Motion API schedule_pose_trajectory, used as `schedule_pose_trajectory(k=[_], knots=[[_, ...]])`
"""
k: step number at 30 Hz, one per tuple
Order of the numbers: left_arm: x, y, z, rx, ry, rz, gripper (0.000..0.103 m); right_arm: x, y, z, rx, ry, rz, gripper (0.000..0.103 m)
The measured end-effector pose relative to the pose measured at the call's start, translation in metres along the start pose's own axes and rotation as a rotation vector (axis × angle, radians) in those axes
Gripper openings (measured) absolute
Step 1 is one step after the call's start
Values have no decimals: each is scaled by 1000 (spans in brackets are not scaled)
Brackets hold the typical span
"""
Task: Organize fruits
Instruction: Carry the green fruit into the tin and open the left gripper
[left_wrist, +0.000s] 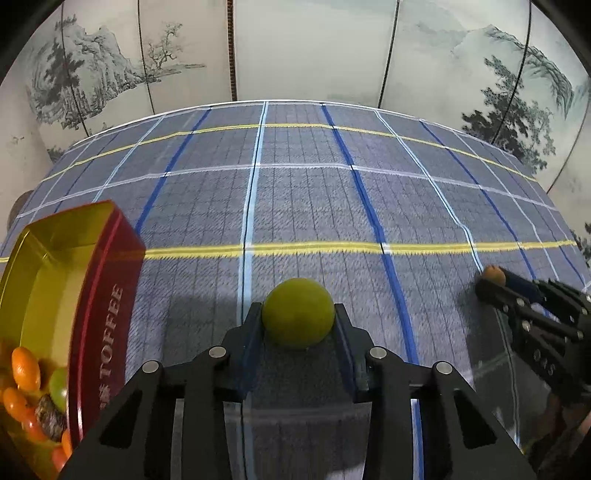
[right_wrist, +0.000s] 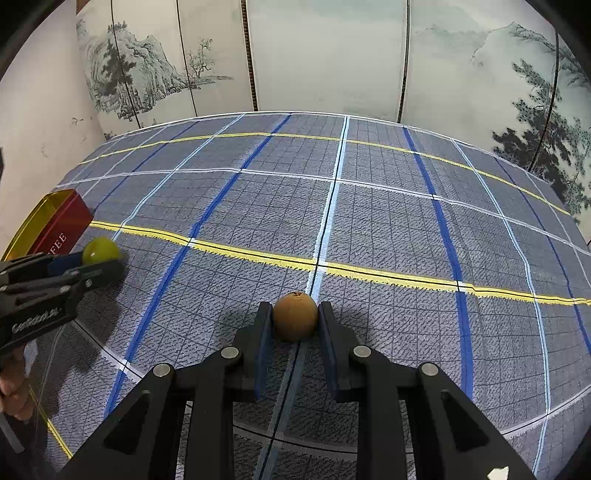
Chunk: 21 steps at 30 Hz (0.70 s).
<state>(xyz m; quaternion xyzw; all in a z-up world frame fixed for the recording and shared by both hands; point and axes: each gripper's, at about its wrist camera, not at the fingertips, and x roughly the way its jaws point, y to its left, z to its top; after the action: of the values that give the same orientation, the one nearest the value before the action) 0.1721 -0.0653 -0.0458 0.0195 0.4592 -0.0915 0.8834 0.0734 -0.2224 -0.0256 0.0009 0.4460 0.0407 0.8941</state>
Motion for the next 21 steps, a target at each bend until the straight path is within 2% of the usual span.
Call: schedule_pose_trajectory(k=[21], knots=[[-71,23,-41,-22,-36,65,38,2,6,0,-26,3,-34,23]])
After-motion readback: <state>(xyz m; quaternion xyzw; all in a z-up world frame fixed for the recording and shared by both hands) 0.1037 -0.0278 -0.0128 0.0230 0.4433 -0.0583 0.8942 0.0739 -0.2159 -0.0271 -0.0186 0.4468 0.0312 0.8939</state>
